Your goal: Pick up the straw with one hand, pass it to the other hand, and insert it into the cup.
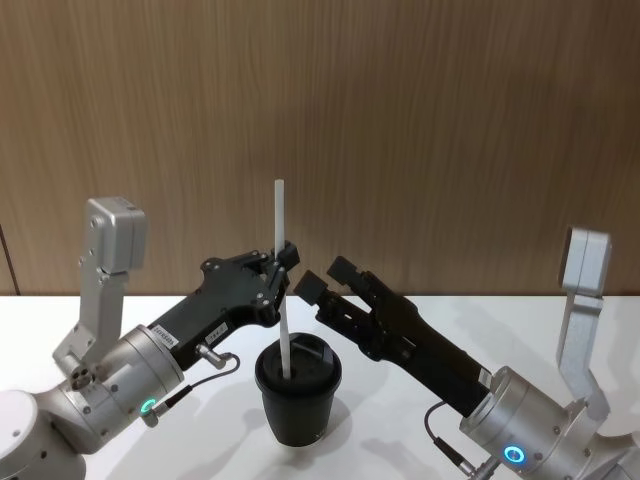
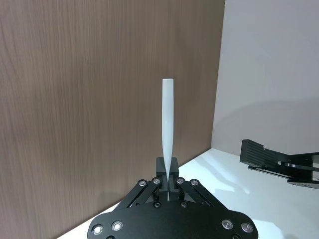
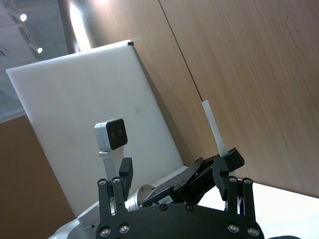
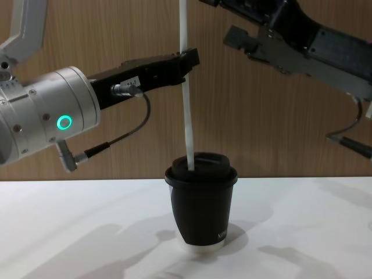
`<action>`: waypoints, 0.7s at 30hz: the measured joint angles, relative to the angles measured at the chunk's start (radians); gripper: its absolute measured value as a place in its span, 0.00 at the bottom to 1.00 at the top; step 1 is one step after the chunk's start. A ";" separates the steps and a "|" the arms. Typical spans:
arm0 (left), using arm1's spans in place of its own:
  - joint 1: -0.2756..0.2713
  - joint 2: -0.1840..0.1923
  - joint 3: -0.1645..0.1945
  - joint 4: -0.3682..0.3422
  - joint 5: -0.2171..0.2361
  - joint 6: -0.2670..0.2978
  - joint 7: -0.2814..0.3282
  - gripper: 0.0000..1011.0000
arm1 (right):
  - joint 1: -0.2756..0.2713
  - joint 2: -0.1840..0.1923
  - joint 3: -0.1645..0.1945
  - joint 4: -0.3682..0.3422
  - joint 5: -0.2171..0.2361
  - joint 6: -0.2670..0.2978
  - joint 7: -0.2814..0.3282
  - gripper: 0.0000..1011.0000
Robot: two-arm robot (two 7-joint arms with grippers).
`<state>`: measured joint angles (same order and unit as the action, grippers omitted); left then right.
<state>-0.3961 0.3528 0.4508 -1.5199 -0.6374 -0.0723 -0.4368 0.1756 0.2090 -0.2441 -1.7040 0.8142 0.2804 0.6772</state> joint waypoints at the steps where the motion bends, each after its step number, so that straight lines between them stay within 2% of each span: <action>1: 0.000 -0.001 0.000 0.001 0.001 -0.001 0.000 0.01 | 0.000 0.000 0.000 0.000 0.000 0.000 0.000 0.99; 16: 0.001 -0.020 -0.006 0.029 0.016 -0.004 -0.003 0.03 | 0.000 0.000 0.000 0.000 0.000 0.000 0.000 0.99; 21: 0.002 -0.025 -0.010 0.039 0.020 -0.007 -0.002 0.17 | 0.000 0.000 0.000 0.000 0.000 0.000 0.000 0.99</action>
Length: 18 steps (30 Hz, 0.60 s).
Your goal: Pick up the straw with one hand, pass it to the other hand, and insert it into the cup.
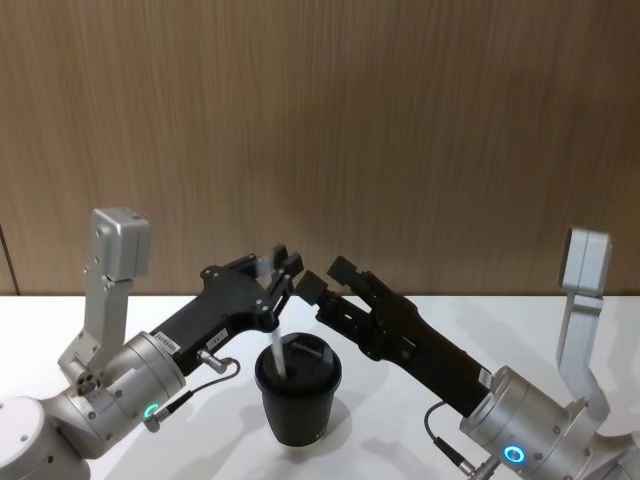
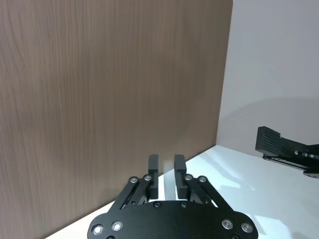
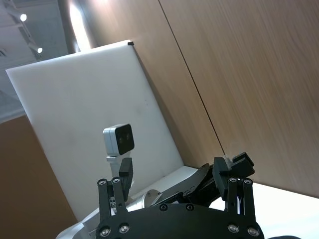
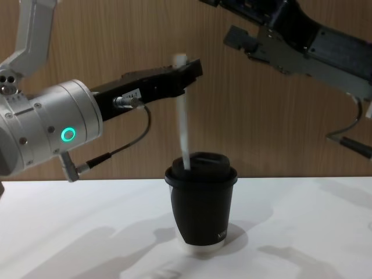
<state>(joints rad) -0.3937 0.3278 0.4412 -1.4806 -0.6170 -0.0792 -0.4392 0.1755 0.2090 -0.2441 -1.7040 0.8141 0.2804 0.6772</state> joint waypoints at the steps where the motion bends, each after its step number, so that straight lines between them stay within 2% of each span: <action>1: 0.001 -0.001 -0.002 0.002 0.001 -0.001 0.000 0.18 | 0.000 0.000 0.000 0.000 0.000 0.000 0.000 0.99; 6: 0.003 -0.005 -0.008 0.009 0.000 -0.003 -0.005 0.30 | 0.000 0.000 0.000 0.000 0.000 0.000 0.000 0.99; 7: 0.003 -0.006 -0.010 0.011 -0.004 -0.003 -0.010 0.37 | 0.000 0.000 0.000 0.000 0.000 0.000 0.000 0.99; 9: 0.004 -0.007 -0.013 0.013 -0.009 -0.003 -0.015 0.41 | 0.000 0.000 0.000 0.000 0.000 0.000 0.000 0.99; 10: 0.005 -0.008 -0.016 0.013 -0.015 -0.001 -0.020 0.47 | 0.000 0.000 0.000 0.000 0.000 0.000 0.000 0.99; 11: 0.006 -0.008 -0.017 0.013 -0.019 0.000 -0.024 0.47 | 0.000 0.000 0.000 0.000 0.000 0.000 0.000 0.99; 13: 0.008 -0.007 -0.021 0.013 -0.030 0.004 -0.032 0.57 | 0.000 0.000 0.000 0.000 0.000 0.000 0.000 0.99; 16: 0.013 -0.006 -0.025 0.008 -0.041 0.008 -0.038 0.64 | 0.000 0.000 0.000 0.000 0.000 0.000 0.000 0.99; 18: 0.018 -0.002 -0.030 -0.001 -0.052 0.012 -0.045 0.72 | 0.000 0.000 0.000 0.000 0.000 0.000 0.000 0.99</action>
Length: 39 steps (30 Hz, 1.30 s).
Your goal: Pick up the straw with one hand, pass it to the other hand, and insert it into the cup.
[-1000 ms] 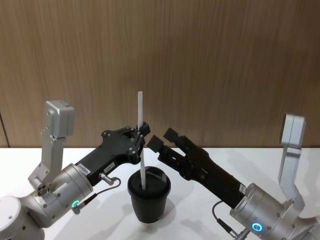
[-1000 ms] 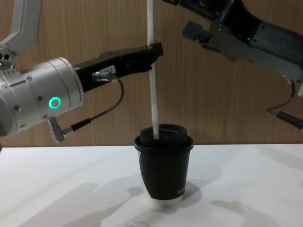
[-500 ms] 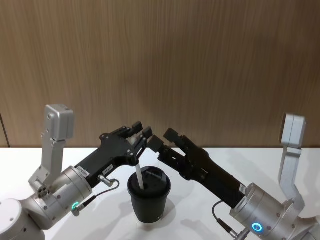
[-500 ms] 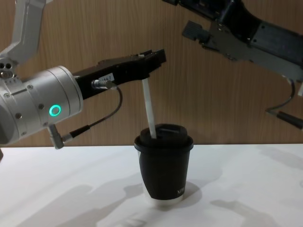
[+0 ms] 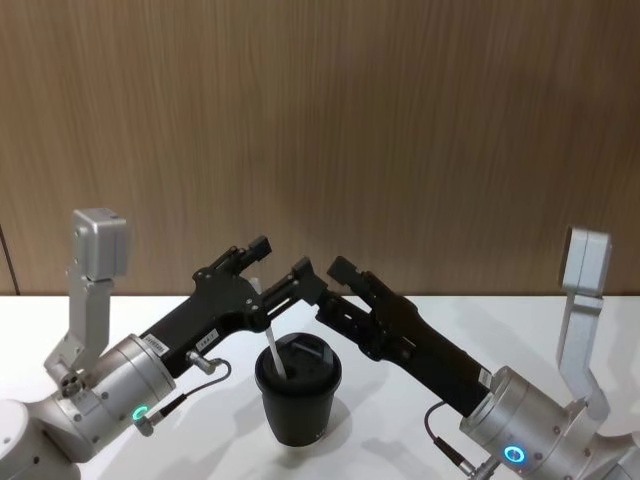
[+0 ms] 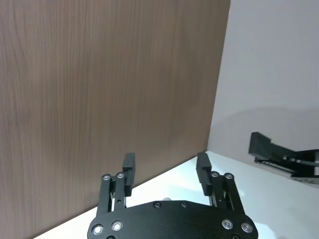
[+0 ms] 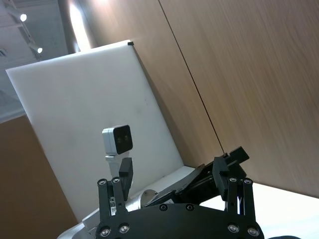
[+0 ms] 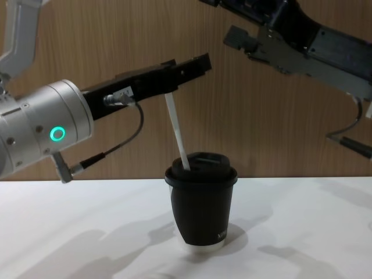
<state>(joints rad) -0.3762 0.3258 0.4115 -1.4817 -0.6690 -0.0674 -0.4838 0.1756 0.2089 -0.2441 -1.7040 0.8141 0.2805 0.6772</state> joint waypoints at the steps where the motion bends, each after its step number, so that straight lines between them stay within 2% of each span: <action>1: 0.004 0.003 -0.003 -0.008 -0.006 0.002 -0.003 0.73 | 0.000 0.000 0.000 0.000 0.000 0.000 0.000 0.99; 6: 0.018 0.015 -0.015 -0.040 -0.025 0.005 -0.011 0.91 | 0.000 0.000 0.000 0.000 0.000 0.000 0.000 0.99; 11: 0.042 0.034 -0.029 -0.090 -0.043 0.005 -0.017 0.99 | 0.000 0.000 0.000 0.000 0.000 0.000 0.000 0.99; 23: 0.109 0.090 -0.061 -0.213 -0.066 -0.007 -0.019 0.99 | 0.004 0.006 -0.001 -0.004 -0.006 -0.013 -0.001 0.99; 32: 0.166 0.142 -0.076 -0.287 -0.063 -0.010 -0.009 0.99 | 0.011 0.030 0.005 -0.021 -0.048 -0.064 -0.006 0.99; 39: 0.206 0.172 -0.083 -0.321 -0.054 -0.003 0.003 0.99 | 0.003 0.072 0.032 -0.056 -0.097 -0.113 -0.025 0.99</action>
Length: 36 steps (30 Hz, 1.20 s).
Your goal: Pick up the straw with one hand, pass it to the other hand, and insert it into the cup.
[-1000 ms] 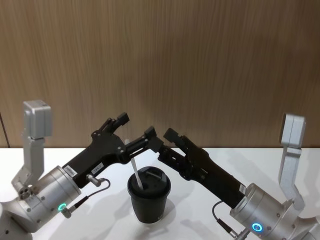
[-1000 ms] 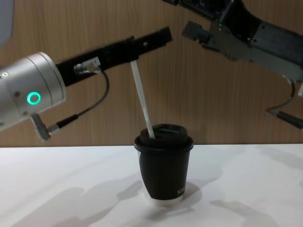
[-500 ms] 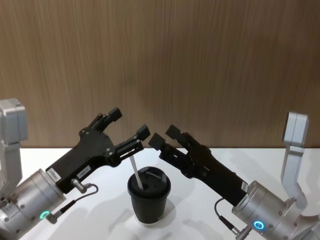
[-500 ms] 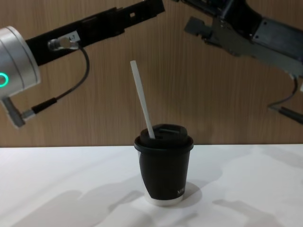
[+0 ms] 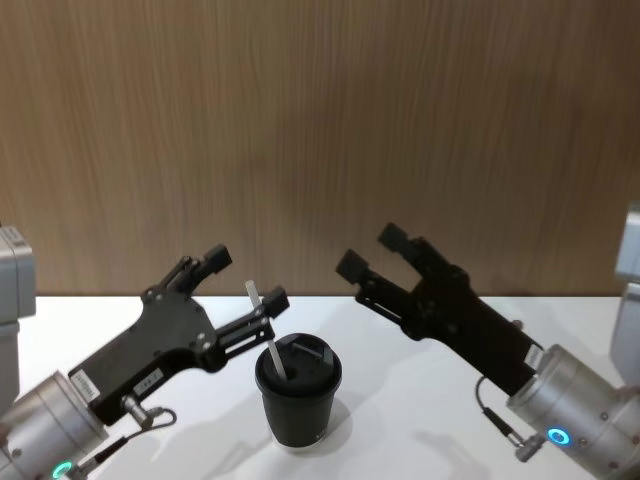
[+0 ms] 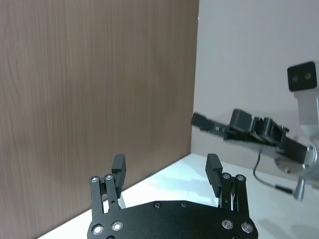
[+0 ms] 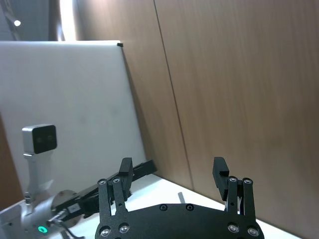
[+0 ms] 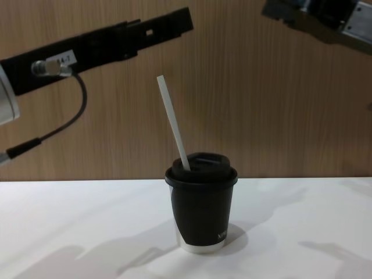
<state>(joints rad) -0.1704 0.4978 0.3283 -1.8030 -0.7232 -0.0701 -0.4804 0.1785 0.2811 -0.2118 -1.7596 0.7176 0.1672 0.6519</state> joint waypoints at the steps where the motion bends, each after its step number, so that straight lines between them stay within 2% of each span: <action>1: 0.008 0.005 -0.001 -0.005 0.002 0.003 0.002 0.99 | -0.001 0.003 0.002 -0.002 -0.003 -0.003 -0.001 0.99; 14: 0.049 0.034 0.004 -0.021 0.007 0.025 0.008 0.99 | -0.060 0.085 0.049 -0.066 -0.033 -0.022 -0.019 0.99; 22: 0.054 0.041 0.011 -0.010 0.002 0.034 0.006 0.99 | -0.077 0.106 0.054 -0.089 -0.035 -0.025 -0.027 0.99; 36: 0.053 0.048 0.017 0.008 -0.010 0.037 -0.005 0.99 | -0.090 0.120 0.056 -0.111 -0.035 -0.027 -0.036 0.99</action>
<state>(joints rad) -0.1170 0.5459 0.3456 -1.7951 -0.7328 -0.0335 -0.4857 0.0889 0.4013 -0.1555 -1.8702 0.6822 0.1397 0.6160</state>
